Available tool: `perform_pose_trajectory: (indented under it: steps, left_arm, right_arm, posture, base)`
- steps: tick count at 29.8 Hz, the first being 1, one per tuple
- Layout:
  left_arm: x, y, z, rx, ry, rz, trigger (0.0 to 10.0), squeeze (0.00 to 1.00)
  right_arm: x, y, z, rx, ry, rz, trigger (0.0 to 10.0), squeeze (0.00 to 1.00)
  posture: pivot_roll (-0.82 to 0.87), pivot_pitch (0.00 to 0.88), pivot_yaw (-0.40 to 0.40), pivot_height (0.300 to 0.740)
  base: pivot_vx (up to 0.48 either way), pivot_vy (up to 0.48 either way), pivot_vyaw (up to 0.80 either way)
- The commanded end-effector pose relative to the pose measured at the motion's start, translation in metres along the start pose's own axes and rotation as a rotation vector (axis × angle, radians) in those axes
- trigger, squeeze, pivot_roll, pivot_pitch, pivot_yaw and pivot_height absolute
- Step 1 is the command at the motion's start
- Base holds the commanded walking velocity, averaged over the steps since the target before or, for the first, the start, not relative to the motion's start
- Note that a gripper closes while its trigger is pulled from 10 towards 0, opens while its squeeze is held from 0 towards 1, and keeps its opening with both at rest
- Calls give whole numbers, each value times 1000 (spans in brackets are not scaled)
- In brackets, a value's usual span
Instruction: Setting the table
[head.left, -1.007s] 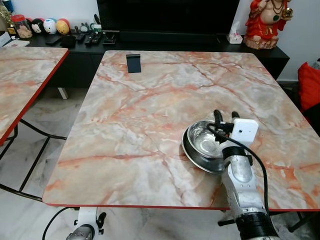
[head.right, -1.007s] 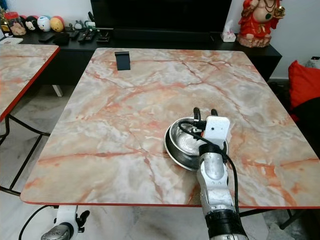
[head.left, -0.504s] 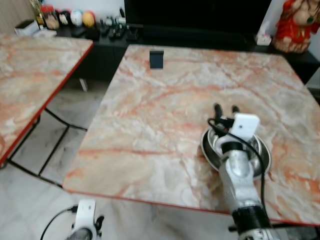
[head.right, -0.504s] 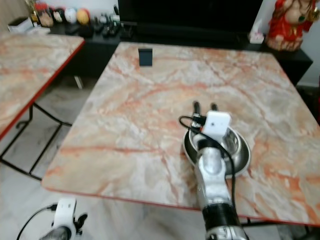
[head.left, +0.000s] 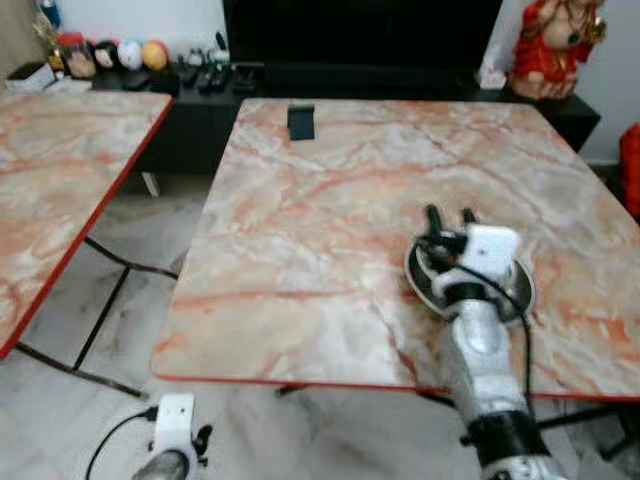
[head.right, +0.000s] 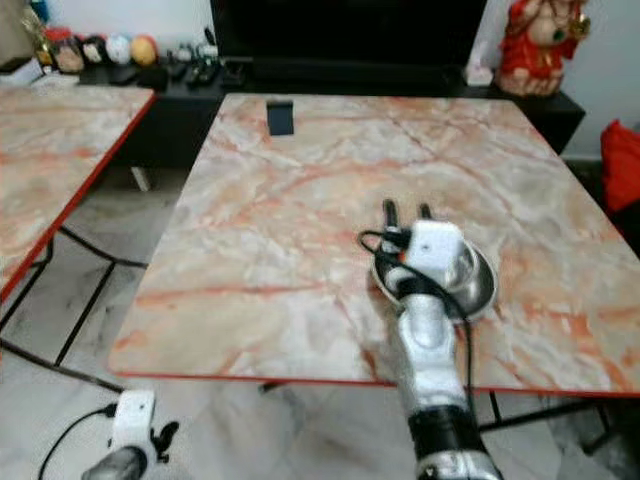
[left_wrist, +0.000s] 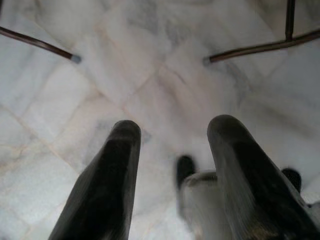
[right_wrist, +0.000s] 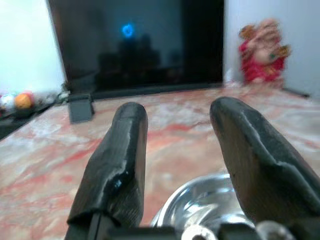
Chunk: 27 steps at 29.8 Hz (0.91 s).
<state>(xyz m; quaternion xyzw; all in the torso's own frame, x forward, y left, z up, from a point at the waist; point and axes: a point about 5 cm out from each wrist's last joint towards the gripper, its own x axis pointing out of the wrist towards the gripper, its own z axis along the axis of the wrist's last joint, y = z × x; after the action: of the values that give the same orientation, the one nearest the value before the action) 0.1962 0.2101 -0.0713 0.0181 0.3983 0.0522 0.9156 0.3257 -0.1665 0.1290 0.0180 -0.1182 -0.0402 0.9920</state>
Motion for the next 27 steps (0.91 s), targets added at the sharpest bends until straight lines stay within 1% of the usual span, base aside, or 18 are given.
perform_pose_trajectory:
  steps: [1, 17, 27]
  left_arm:
    - [1, 5, 3, 3, -1, 14, 10000, 0]
    - [1, 6, 4, -8, -7, 23, 10000, 0]
    - [1, 6, 5, -9, -9, 22, 10000, 0]
  right_arm:
    - [2, 9, 4, 11, -17, 30, 10000, 0]
    - [3, 15, 5, 3, -23, 67, 10000, 0]
    - [2, 16, 5, -9, -25, 79, 10000, 0]
  posture:
    - [-68, 0, -35, 740]
    - [-67, 0, -33, 740]
    - [-67, 0, -32, 740]
  base:
    - [0, 334, 0]
    - [0, 340, 0]
    - [0, 349, 0]
